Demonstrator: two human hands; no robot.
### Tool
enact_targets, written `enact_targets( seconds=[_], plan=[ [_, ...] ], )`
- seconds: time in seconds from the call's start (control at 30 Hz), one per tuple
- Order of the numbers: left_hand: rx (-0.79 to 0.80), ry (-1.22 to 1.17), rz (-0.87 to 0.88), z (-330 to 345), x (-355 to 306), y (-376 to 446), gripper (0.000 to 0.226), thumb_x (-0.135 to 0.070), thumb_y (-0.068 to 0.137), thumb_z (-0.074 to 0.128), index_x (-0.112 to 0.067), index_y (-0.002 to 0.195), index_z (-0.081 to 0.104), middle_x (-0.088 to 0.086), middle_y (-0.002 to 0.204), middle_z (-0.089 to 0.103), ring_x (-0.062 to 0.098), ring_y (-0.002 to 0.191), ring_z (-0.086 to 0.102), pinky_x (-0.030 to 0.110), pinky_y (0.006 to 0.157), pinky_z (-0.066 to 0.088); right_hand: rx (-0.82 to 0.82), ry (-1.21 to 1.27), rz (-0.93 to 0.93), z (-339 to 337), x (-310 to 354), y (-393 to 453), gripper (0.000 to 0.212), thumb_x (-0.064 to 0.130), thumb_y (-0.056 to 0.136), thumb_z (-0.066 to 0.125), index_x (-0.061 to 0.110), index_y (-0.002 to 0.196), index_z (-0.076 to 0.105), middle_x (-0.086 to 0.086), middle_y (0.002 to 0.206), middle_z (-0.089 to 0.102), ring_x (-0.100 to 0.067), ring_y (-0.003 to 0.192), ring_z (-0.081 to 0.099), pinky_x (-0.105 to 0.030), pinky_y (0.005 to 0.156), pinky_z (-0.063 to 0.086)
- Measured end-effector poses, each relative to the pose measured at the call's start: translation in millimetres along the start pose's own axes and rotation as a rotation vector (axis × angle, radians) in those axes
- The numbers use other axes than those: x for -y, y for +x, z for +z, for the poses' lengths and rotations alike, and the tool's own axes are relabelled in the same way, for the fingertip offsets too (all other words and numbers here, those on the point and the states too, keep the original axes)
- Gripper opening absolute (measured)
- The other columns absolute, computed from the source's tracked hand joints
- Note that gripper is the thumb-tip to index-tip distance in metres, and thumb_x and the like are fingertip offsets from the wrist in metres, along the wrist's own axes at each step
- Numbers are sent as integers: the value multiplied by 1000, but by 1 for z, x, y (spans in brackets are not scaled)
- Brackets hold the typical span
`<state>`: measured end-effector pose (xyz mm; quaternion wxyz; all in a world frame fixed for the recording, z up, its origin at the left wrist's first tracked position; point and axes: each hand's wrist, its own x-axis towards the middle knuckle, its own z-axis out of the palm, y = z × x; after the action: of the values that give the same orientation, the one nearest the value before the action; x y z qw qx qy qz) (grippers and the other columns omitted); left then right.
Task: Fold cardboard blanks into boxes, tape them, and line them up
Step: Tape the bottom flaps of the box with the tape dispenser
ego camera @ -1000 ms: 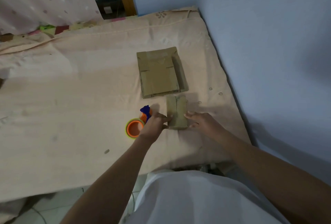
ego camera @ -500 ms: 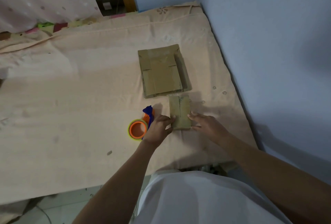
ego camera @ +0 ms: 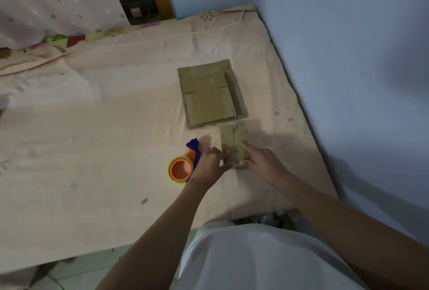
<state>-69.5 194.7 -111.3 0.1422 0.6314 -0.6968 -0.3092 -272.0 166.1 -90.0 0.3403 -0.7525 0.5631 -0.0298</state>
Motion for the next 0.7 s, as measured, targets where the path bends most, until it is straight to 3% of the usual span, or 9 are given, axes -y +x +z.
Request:
enact_targets(
  seconds=[0.2,0.37,0.43,0.53,0.63,0.7],
  plan=[
    [11,4,-67,1,-7,3,53,-33,86,74,-10,133,61,13,115,63,28,108,55,35,91,46,-8,-10,36,5,5,0,69,33,91,71,17,151,42,-16,110,70,-30,101,67,-37,90,53],
    [25,81,-11,2,-6,1,50,-28,90,70,-9,135,58,14,119,61,30,115,50,36,95,43,93,-116,-1,3,8,1,65,30,101,58,13,157,29,-14,144,53,-30,120,59,-36,101,46],
    [34,104,21,2,-4,-1,46,-25,91,69,-8,133,59,14,119,60,29,114,50,36,94,43,156,-153,-3,5,3,2,58,37,105,46,17,157,28,-9,153,46,-23,128,55,-30,104,41],
    [45,123,69,1,0,-1,41,-25,91,69,-7,127,61,12,114,59,29,110,49,34,92,40,132,-163,-12,5,-3,0,59,60,103,29,31,154,34,0,141,60,-2,116,59,-27,103,38],
    [74,133,103,-3,2,2,43,-27,94,65,-8,131,58,11,115,58,27,110,48,33,93,38,185,-23,53,5,-4,0,80,77,93,16,30,157,27,5,145,55,-11,131,53,-37,114,35],
    [95,143,115,-5,4,3,45,-29,95,64,-8,133,57,11,115,58,26,111,47,32,94,38,230,38,108,1,0,-1,72,70,98,18,32,158,23,6,148,52,-11,125,57,-40,113,37]
  ],
)
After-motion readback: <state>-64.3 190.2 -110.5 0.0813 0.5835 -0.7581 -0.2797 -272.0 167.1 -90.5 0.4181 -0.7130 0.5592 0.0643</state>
